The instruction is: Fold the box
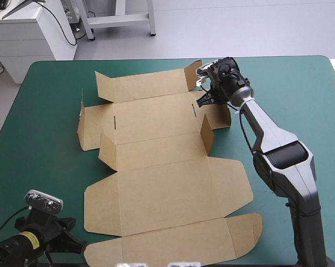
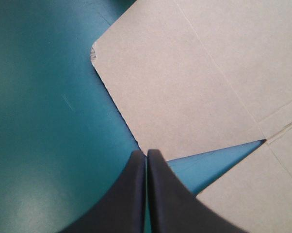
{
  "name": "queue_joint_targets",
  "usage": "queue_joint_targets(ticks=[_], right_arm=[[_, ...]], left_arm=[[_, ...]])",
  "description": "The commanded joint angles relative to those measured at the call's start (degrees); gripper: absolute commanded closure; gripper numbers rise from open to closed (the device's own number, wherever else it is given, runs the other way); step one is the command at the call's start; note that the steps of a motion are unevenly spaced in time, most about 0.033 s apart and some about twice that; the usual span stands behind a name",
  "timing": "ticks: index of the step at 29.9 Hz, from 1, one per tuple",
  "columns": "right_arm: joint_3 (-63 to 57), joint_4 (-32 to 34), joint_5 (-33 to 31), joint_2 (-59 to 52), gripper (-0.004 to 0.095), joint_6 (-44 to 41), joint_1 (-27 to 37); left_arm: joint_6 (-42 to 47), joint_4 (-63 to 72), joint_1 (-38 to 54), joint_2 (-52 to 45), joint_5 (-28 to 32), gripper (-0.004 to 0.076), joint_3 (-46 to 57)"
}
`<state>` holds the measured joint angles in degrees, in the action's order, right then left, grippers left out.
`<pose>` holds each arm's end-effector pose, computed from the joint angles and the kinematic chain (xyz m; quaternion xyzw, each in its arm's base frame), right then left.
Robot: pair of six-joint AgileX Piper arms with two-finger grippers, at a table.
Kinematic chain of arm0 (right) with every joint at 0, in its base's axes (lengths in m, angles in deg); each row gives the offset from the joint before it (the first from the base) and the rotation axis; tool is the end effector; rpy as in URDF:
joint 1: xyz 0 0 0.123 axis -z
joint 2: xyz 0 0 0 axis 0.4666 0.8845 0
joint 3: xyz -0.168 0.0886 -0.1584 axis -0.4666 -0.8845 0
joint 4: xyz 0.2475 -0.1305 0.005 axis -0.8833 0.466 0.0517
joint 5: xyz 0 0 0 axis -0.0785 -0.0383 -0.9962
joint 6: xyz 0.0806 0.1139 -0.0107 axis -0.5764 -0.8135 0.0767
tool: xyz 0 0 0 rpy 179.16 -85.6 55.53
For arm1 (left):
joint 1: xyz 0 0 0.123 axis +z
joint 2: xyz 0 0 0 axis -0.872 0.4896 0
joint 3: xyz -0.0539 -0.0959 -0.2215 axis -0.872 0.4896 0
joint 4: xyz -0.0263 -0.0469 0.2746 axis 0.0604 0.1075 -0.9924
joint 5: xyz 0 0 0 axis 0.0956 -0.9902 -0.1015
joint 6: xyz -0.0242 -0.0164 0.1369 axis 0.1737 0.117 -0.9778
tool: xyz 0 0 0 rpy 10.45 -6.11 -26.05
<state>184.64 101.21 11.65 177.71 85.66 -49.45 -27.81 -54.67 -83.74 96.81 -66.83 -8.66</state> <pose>0.4921 0.1579 0.2037 -0.1841 0.9532 -0.0880 0.2229 0.1404 -0.0614 0.2118 0.1660 0.9289 -0.0796 0.3215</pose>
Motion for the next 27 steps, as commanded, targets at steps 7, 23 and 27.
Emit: queue_joint_targets(ticks=[7, 23, 27], right_arm=[[8.0, 2.9, -0.1, -3.9, 0.0929, 18.5, 0.2], [14.2, -17.2, -0.7, -6.8, 0.0929, 54.9, 1.9], [14.2, -20.4, 1.0, -6.8, 0.0929, 60.4, 1.9]], left_arm=[[0.1, 0.1, -0.1, 0.4, 2.3, 0.0731, -1.3], [0.1, 0.1, -0.1, 0.4, 2.3, 0.0731, -1.3], [0.1, 0.1, -0.1, 0.4, 2.3, 0.0731, -1.3]])
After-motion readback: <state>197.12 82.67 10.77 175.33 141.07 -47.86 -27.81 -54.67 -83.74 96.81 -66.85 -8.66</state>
